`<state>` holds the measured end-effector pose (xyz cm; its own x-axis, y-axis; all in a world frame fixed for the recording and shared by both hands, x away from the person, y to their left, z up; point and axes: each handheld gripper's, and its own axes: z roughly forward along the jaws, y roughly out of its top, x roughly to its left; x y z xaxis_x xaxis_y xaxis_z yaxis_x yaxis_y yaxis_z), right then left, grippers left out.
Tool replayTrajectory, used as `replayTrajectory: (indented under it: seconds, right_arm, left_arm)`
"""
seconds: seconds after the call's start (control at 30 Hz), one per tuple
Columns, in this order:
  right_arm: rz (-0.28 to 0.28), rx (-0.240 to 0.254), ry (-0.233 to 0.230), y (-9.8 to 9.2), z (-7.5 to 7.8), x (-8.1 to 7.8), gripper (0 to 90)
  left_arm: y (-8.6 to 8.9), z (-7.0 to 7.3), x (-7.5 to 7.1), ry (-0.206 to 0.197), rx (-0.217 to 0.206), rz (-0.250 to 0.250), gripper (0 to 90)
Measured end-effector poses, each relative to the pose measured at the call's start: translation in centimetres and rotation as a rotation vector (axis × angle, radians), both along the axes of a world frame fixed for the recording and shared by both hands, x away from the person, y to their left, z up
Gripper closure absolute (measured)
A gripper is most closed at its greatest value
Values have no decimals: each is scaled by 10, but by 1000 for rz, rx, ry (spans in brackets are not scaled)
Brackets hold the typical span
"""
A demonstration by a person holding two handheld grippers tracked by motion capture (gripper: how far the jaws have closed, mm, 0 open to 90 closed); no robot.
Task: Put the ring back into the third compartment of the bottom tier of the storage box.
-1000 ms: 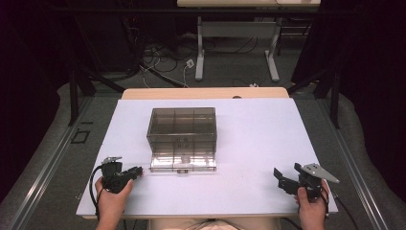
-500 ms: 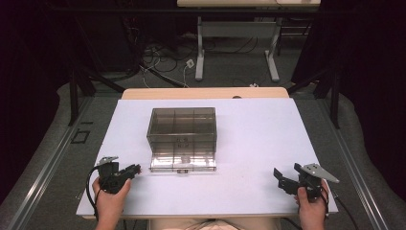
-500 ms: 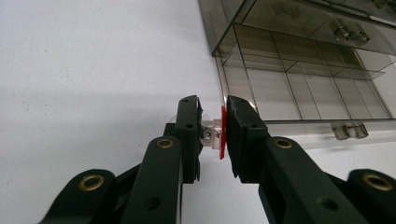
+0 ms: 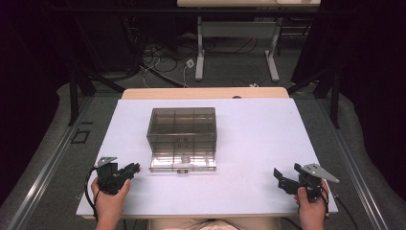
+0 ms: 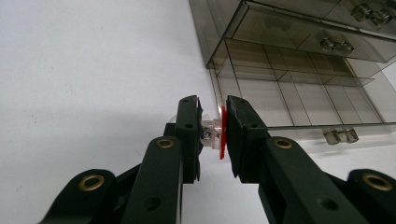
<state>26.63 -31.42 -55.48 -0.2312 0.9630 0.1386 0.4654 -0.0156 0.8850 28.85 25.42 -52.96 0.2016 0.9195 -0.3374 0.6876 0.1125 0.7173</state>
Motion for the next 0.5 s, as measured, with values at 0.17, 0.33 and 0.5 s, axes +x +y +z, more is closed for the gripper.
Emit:
replayTrajectory:
  seconds: [0.17, 0.33, 0.5]
  right_arm:
    - [-2, 0, 1, 0, 0, 0, 139]
    - [0, -3, -1, 0, 0, 0, 139]
    - [0, -5, 3, 0, 0, 0, 139]
  left_arm:
    - [-2, 4, -2, -28, 5, 1, 754]
    - [-4, 10, -5, -60, 40, -7, 754]
    - [-6, 16, -7, -87, 41, -9, 754]
